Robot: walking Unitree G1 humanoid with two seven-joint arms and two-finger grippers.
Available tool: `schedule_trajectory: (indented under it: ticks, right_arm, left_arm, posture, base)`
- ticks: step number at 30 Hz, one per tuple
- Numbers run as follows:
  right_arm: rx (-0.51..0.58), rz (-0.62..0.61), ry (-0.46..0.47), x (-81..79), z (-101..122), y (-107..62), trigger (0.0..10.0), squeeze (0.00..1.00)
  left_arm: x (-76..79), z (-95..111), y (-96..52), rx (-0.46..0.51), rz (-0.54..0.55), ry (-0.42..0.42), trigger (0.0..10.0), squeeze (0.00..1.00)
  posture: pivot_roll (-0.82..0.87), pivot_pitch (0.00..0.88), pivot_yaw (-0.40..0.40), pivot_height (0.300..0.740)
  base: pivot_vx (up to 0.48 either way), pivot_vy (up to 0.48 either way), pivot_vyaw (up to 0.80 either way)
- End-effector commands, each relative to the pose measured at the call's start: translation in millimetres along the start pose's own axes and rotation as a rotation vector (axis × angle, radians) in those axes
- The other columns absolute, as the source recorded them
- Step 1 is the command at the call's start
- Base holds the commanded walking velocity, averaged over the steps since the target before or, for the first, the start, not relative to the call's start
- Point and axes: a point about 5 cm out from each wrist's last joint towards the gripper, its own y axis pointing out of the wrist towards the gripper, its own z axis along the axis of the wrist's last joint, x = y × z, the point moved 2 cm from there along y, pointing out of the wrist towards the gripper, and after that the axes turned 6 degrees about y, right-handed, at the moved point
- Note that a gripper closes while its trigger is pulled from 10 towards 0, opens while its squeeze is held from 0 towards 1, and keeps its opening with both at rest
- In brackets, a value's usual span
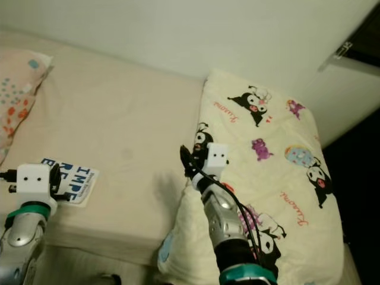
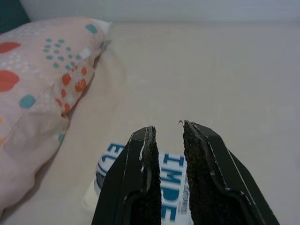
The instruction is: Clean up the room
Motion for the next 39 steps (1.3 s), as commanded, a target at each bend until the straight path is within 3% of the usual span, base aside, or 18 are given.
schedule_trajectory:
  ticks: [1, 23, 28, 30, 32, 39]
  right_arm:
    - [-0.019, -0.037, 0.002, 11.1, -5.6, -6.3, 10.0, 0.00]
    - [-0.035, -0.021, -0.012, 8.6, -8.4, -7.2, 10.0, 0.00]
    - [-0.049, 0.010, -0.045, 5.5, -10.6, -7.9, 10.0, 0.00]
    - [-0.056, 0.052, -0.150, -0.1, -12.1, -9.1, 10.0, 0.00]
    - [-0.061, 0.063, -0.182, -2.3, -13.7, -9.4, 10.0, 0.00]
    - [-0.061, 0.060, -0.171, -1.6, -14.0, -10.2, 10.0, 0.00]
  left_arm:
    - [7.5, -4.3, -4.0, -0.013, -0.024, -0.007, 10.0, 0.00]
    - [8.1, -8.0, -5.8, -0.021, -0.025, -0.003, 10.0, 0.00]
    - [7.8, -9.5, -5.5, -0.033, -0.019, -0.008, 10.0, 0.00]
    - [8.2, -12.2, -5.0, -0.052, -0.013, 0.002, 10.0, 0.00]
    - [7.7, -13.3, -4.8, -0.055, -0.008, 0.007, 10.0, 0.00]
    - [5.9, -13.7, -4.5, -0.057, 0.006, 0.010, 10.0, 0.00]
  posture:
    - [0.23, 0.074, -0.123, 0.740]
    - [0.23, 0.073, -0.126, 0.740]
    - [0.23, 0.073, -0.126, 0.740]
    - [0.23, 0.075, -0.126, 0.740]
    - [0.23, 0.075, -0.126, 0.740]
    - [0.23, 0.077, -0.126, 0.740]
  base:
    - [-0.480, 0.000, 0.00]
    - [-0.467, 0.000, 0.00]
    - [0.000, 0.000, 0.00]
    - [0.122, 0.000, 0.71]
    - [0.279, 0.000, 0.76]
    - [0.318, 0.000, 0.77]
